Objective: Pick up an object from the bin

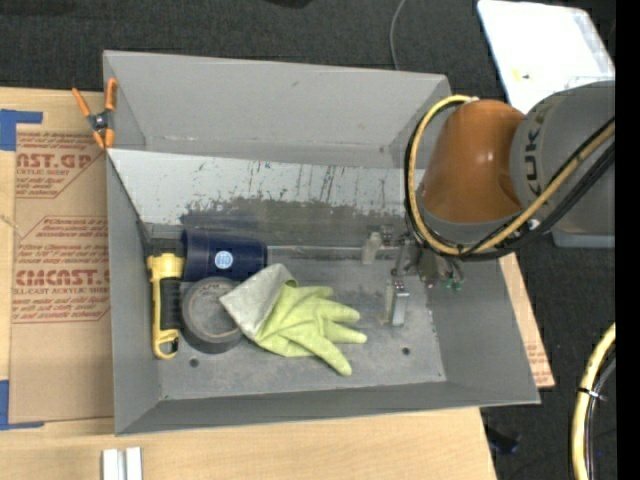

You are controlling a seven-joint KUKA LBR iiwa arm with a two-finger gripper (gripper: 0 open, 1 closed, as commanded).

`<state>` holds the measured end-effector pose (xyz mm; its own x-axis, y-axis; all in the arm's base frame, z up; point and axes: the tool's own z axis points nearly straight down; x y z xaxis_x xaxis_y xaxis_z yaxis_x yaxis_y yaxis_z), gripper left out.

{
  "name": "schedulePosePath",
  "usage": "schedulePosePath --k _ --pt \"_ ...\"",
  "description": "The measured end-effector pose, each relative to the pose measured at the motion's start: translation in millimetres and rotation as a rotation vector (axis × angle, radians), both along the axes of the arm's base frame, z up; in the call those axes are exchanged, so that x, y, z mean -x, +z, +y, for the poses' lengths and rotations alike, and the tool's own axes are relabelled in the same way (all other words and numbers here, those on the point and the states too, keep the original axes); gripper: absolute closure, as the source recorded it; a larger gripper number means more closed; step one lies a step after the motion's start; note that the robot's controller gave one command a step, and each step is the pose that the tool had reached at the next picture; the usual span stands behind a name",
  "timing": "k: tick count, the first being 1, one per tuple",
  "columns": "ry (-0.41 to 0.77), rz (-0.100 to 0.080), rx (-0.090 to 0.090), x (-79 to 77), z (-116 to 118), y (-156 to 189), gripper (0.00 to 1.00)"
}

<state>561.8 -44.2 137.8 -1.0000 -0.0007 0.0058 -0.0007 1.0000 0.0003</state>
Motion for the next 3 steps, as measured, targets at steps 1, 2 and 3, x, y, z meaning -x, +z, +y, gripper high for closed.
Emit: schedulePosePath --k 1,2,3 --pt "0.001 -0.008 0.000 -1.8 0 5 0.00" --pt "0.039 -0.010 0.001 37.2 17 -58 0.00" --pt "0.050 -0.009 0.001 23.9 1 -59 0.00"
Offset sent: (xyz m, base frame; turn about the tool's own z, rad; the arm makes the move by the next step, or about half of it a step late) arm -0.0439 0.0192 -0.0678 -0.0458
